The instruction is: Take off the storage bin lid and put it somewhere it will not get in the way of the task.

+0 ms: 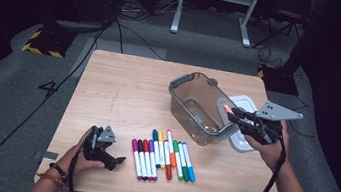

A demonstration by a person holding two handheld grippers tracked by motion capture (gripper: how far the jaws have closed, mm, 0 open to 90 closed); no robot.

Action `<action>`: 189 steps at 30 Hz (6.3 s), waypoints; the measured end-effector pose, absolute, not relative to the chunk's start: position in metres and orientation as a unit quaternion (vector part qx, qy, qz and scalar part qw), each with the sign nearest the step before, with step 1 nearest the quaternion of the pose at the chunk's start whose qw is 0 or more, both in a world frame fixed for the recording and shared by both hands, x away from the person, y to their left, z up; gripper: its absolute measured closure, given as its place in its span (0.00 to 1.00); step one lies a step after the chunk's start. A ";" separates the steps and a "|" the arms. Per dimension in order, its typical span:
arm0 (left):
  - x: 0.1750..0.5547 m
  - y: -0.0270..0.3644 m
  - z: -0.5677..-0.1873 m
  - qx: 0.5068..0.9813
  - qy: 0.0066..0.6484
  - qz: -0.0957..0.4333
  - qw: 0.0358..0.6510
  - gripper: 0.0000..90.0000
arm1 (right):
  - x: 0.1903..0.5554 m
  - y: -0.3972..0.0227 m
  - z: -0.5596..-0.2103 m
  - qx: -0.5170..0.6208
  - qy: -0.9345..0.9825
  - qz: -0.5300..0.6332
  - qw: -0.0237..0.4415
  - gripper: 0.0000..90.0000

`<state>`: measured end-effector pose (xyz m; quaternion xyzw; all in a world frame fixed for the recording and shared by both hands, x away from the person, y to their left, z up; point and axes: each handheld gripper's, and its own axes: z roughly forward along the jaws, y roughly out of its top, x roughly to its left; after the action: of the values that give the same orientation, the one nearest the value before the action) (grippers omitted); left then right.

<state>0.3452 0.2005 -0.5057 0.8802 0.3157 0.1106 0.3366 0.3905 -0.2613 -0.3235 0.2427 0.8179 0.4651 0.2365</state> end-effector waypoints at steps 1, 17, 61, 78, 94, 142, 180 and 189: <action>0.345 0.200 -0.506 0.880 0.316 0.111 0.337 0.01 | 0.391 -0.261 -0.323 0.243 0.818 0.465 0.236 0.83; 0.345 0.201 -0.506 0.880 0.315 0.110 0.337 0.00 | 0.451 -0.195 -0.321 0.255 0.838 0.427 0.224 0.83; 0.345 0.201 -0.506 0.880 0.315 0.110 0.337 0.01 | 0.497 -0.135 -0.386 0.293 0.912 0.244 0.151 0.74; 0.345 0.200 -0.506 0.880 0.316 0.111 0.337 0.01 | 0.447 -0.188 -0.348 0.263 0.865 0.388 0.178 0.46; 0.345 0.200 -0.506 0.880 0.317 0.112 0.337 0.01 | 0.379 -0.225 -0.351 0.228 0.853 0.431 0.188 0.44; 0.345 0.200 -0.506 0.879 0.318 0.112 0.337 0.00 | 0.353 -0.213 -0.485 0.252 0.902 0.336 0.101 0.44; 0.345 0.200 -0.506 0.880 0.317 0.111 0.337 0.00 | 0.343 -0.232 -0.447 0.210 0.894 0.382 0.105 0.82; 0.345 0.200 -0.506 0.880 0.316 0.111 0.337 0.00 | 0.332 -0.232 -0.411 0.179 0.884 0.413 0.125 0.82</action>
<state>0.3451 0.2004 -0.5058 0.8798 0.3165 0.1108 0.3369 0.3322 -0.2321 -0.4110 0.1792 0.8844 0.4126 0.1246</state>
